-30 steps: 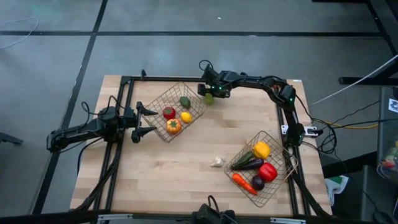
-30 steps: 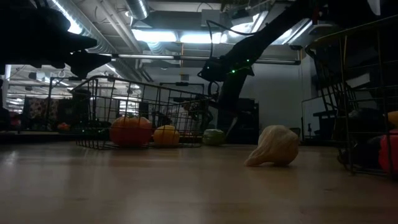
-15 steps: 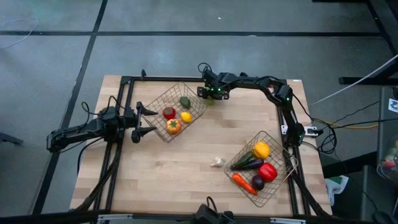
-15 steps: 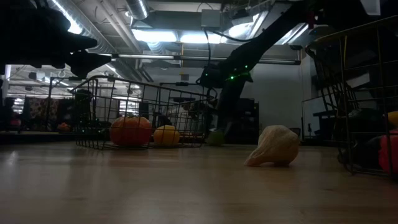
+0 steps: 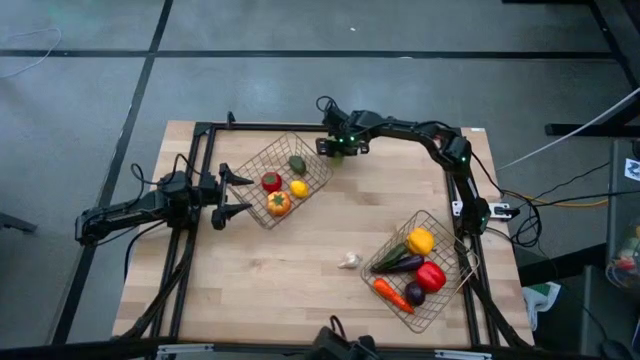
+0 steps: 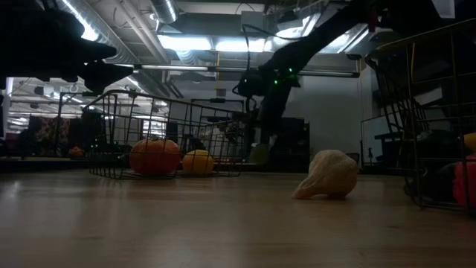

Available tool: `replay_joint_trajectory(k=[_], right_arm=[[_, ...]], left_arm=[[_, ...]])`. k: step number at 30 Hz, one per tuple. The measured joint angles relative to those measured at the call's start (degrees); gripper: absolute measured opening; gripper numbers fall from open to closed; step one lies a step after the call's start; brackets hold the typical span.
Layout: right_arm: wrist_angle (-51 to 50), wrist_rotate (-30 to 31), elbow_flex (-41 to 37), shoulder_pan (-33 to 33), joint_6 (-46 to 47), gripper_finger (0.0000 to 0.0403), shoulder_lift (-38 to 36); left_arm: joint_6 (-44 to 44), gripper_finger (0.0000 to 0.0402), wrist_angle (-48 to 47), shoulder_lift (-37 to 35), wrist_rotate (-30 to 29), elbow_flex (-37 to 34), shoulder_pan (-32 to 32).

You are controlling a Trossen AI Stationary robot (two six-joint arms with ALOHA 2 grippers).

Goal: Sort produce into baskets
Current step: Put the chayote into the bottom basket

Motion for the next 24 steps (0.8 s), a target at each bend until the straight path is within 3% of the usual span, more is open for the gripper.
replay_joint_trajectory(k=[7,20,24], right_arm=[[-15.2,2.4,11.3,0.1,-7.7,0.0207,0.0],[-42.0,17.1,35.7,3.9,-16.5,0.0208,-0.2],[-46.0,20.0,35.8,7.3,-18.5,0.0208,-2.2]], left_arm=[[0.0,0.0335,0.0,0.0,0.0,0.0,0.0],[0.0,0.0335,0.0,0.0,0.0,0.0,0.0],[0.0,0.0335,0.0,0.0,0.0,0.0,0.0]])
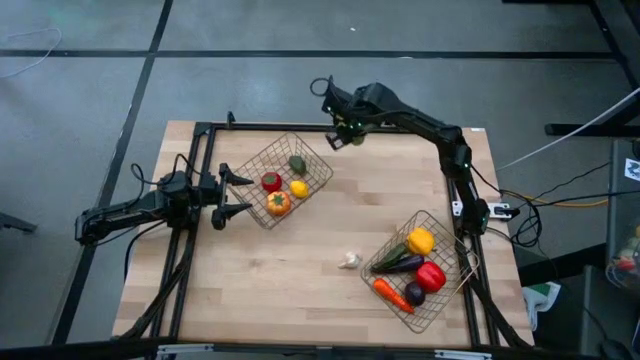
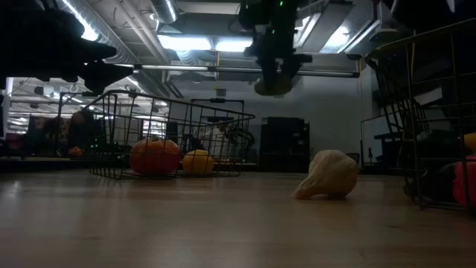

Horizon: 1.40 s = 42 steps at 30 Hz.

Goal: Sort produce into baskets
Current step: Put the chayote into the bottom basket

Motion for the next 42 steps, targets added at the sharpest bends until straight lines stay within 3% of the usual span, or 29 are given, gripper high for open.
replay_joint_trajectory(k=[15,27,31,37,42], right_arm=[[-2.6,5.3,-0.2,16.0,-8.6,0.0209,-7.0],[-2.4,9.1,-1.3,23.3,-13.0,0.0209,-18.1],[-2.5,9.1,-7.2,24.9,-13.3,0.0209,-23.4],[-2.6,8.8,-22.8,26.7,-8.7,0.0209,-33.6],[-2.7,4.0,-36.2,29.1,-3.0,0.0209,-41.4]], left_arm=[[0.0,0.0335,0.0,0.0,0.0,0.0,0.0],[0.0,0.0335,0.0,0.0,0.0,0.0,0.0],[0.0,0.0335,0.0,0.0,0.0,0.0,0.0],[0.0,0.0335,0.0,0.0,0.0,0.0,0.0],[0.0,0.0335,0.0,0.0,0.0,0.0,0.0]])
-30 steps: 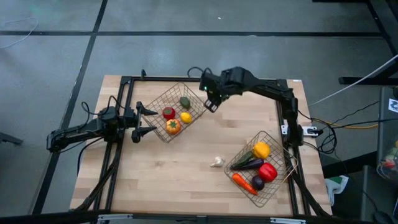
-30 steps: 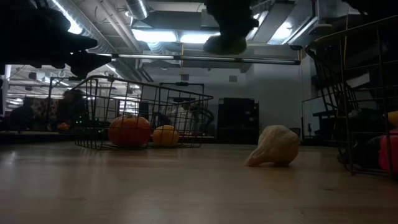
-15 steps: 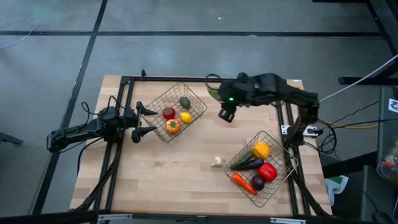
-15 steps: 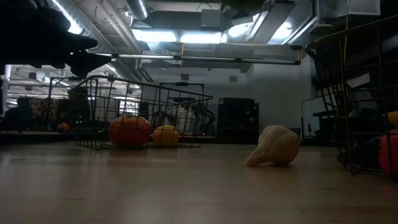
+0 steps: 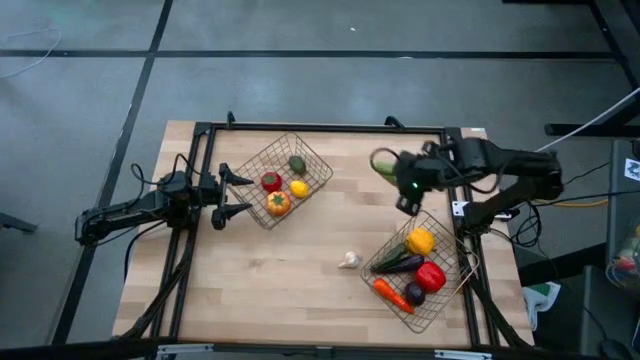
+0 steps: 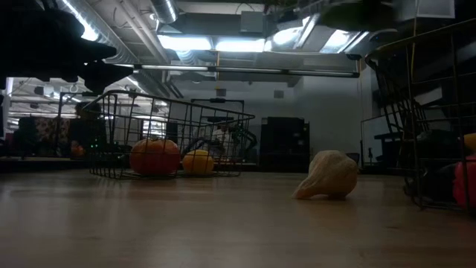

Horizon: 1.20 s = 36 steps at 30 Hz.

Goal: Sort produce into baskets
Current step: Put the chayote into the bottom basket

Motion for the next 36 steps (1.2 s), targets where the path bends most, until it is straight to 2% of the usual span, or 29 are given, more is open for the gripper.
replay_joint_trajectory(k=[3,9,16,21,26,36], right_arm=[[0.0,-3.5,-6.7,2.7,3.3,0.0209,-4.2],[0.6,-6.1,-20.5,11.5,13.7,0.0209,-10.6],[8.6,-12.1,-35.2,24.7,23.2,0.0209,-12.5],[16.8,-13.5,-40.3,33.1,23.8,0.0209,-12.4],[23.3,-13.4,-42.9,38.7,23.4,0.0209,-12.4],[35.5,-14.4,-49.7,42.0,22.9,0.0209,-12.3]], left_arm=[[0.0,0.0335,0.0,0.0,0.0,0.0,0.0],[0.0,0.0335,0.0,0.0,0.0,0.0,0.0],[0.0,0.0335,0.0,0.0,0.0,0.0,0.0],[0.0,0.0335,0.0,0.0,0.0,0.0,0.0],[0.0,0.0335,0.0,0.0,0.0,0.0,0.0],[0.0,0.0335,0.0,0.0,0.0,0.0,0.0]])
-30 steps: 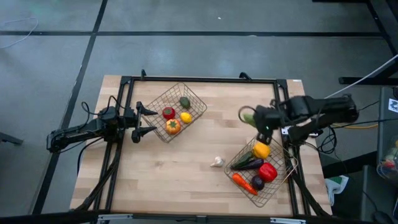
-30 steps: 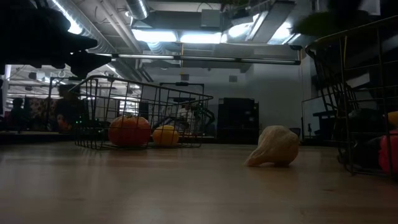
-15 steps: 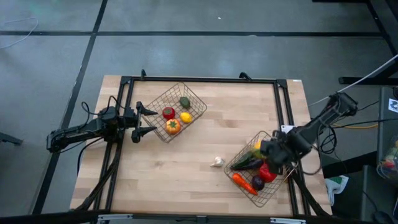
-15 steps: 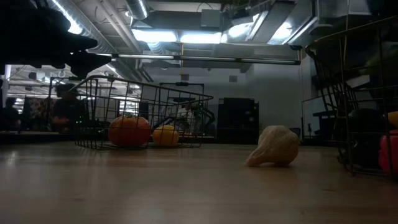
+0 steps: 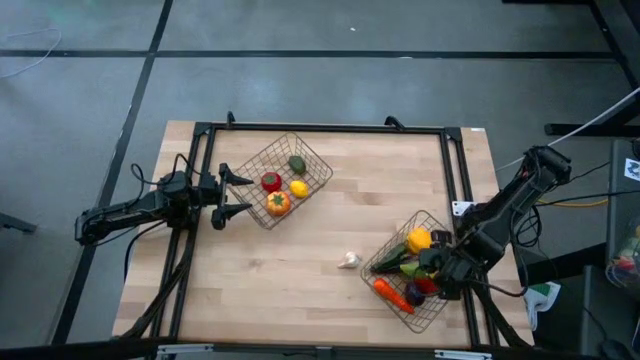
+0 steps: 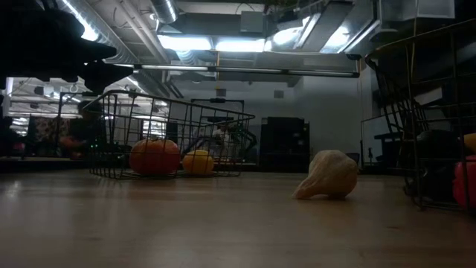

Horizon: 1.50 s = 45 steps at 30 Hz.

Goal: Sort produce into baskets
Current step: Put the chayote into the bottom basket, then put the garlic into the bottom basket

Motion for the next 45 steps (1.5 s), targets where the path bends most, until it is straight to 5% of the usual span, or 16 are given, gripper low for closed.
replay_joint_trajectory(k=[6,20,28,39,45], right_arm=[[1.4,-1.1,-0.6,-0.1,-6.9,0.0225,0.0],[0.8,-1.6,-0.7,-0.1,-7.4,0.0358,0.0],[-4.8,-1.0,4.2,-0.1,-7.5,0.0347,0.0],[-11.6,17.1,18.0,-0.2,-10.7,0.0314,-0.1],[-11.5,22.0,23.0,-6.1,-12.4,0.0297,-0.1]], left_arm=[[0.0,0.0335,0.0,0.0,0.0,0.0,0.0],[0.0,0.0335,0.0,0.0,0.0,0.0,0.0],[0.0,0.0335,0.0,0.0,0.0,0.0,0.0],[0.0,0.0335,0.0,0.0,0.0,0.0,0.0],[0.0,0.0335,0.0,0.0,0.0,0.0,0.0]])
